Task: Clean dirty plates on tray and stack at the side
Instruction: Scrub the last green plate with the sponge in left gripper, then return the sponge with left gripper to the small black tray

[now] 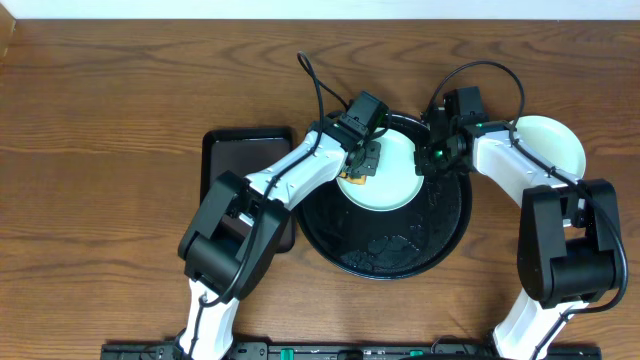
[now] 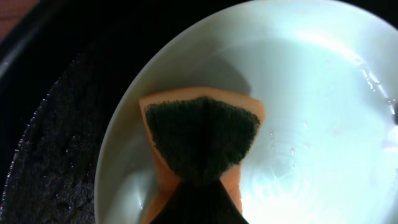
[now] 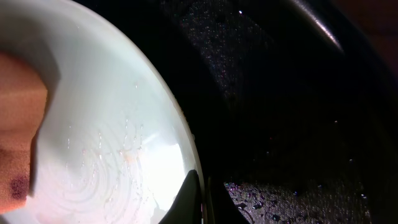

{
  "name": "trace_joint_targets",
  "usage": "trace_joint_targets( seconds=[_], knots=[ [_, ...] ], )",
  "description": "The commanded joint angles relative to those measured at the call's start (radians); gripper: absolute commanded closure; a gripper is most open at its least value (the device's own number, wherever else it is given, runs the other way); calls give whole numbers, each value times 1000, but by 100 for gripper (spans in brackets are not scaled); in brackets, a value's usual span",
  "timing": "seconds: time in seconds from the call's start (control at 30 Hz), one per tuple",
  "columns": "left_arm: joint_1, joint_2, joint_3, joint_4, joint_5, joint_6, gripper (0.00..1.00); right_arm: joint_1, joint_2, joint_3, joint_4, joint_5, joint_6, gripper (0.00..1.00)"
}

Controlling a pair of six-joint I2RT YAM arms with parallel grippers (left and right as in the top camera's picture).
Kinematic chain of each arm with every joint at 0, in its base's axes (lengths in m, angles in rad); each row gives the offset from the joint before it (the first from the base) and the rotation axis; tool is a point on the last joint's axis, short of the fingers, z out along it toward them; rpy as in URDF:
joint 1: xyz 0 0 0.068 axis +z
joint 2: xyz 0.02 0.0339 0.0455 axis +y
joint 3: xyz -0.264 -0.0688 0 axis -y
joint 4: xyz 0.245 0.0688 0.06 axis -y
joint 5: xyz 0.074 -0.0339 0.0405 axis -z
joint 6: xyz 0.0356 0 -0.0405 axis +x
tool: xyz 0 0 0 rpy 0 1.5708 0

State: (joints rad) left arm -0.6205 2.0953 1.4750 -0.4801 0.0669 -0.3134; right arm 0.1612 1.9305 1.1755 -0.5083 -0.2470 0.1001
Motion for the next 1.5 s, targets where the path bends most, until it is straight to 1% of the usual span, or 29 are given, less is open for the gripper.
trace_joint_targets(
  seconds=[0.0, 0.13, 0.33, 0.53, 0.7, 0.8, 0.97, 1.1, 1.17, 1.27, 1.37, 1.4, 1.47],
  knots=[
    [-4, 69, 13, -42, -23, 13, 92, 11, 11, -12, -3, -1, -16, 99],
    [-5, 101, 12, -106, -5, 13, 92, 11, 11, -12, -3, -1, -16, 99],
    [-5, 142, 3, -123, 196, 13, 92, 11, 11, -12, -3, -1, -16, 99],
    [-5, 156, -20, -127, 318, 14, 92, 11, 11, -12, -3, -1, -15, 99],
    [-4, 156, -20, -119, 539, 14, 92, 11, 11, -12, -3, -1, -16, 99],
    [17, 135, -8, -113, 634, 13, 93, 12, 11, -12, -3, -1, -15, 99],
    [101, 5, 42, -31, 658, -30, 92, 11, 11, -12, -3, -1, -15, 99],
    [194, -150, 55, 85, 715, -99, 92, 11, 11, -12, -3, -1, -15, 99],
    [238, -222, 55, 100, 721, -143, 92, 11, 11, -12, -3, -1, -15, 99],
    [300, -316, 55, 54, 726, -147, 92, 11, 11, -12, -3, -1, -16, 99],
    [354, -369, 55, -50, 725, -81, 92, 11, 11, -12, -3, -1, -16, 99],
    [372, -380, 55, -94, 713, -51, 92, 11, 11, -12, -3, -1, -16, 99],
    [402, -386, 55, -205, 637, -8, 92, 12, 11, -12, -3, -1, -15, 99]
  ],
)
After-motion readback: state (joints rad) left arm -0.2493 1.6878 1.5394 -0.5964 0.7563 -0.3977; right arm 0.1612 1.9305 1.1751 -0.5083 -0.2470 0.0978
